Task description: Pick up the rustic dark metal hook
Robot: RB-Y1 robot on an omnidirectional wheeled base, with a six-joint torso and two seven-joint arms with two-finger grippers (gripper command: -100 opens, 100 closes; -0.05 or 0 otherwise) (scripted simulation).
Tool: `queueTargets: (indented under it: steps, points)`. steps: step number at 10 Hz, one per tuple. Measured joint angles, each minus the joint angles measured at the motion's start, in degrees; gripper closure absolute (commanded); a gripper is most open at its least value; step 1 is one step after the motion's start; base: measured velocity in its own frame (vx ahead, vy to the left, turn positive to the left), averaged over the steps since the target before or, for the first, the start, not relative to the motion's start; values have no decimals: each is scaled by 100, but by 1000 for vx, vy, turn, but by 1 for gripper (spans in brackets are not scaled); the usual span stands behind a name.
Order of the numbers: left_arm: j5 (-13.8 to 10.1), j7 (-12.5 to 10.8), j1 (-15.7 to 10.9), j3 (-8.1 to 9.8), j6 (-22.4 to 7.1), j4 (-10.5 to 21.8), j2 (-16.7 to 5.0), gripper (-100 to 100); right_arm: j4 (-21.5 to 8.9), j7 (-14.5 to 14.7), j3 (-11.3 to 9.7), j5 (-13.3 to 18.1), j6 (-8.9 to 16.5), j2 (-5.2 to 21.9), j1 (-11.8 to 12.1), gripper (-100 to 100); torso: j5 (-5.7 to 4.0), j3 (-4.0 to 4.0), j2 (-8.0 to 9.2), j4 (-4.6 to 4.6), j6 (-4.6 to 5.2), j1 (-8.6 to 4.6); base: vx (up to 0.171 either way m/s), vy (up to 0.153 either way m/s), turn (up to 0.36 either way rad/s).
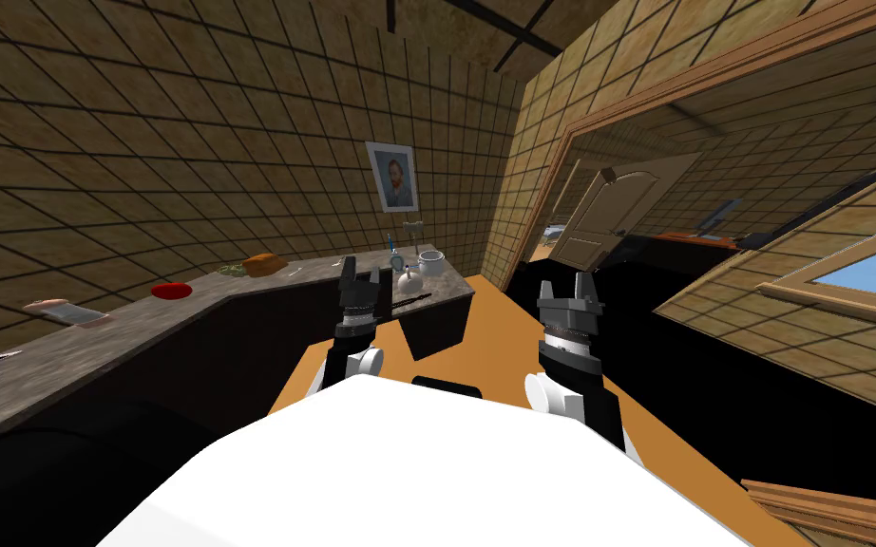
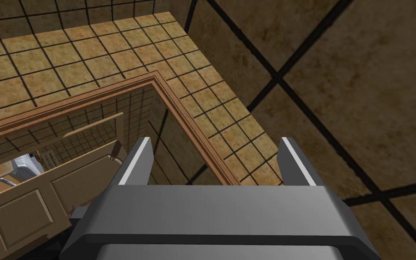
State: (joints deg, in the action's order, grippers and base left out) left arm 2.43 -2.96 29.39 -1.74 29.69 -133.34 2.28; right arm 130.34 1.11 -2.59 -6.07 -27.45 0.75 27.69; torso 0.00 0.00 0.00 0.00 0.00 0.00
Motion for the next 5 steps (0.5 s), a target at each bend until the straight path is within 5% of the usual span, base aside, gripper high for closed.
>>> queueTargets:
  steps: [5]
  points:
    - [-159,-107,-227,206,-474,-109,-705,-100,0,0,-1,0,0,-1,-1,0,-5,3,5,1,2,-23,-12,-51,-111]
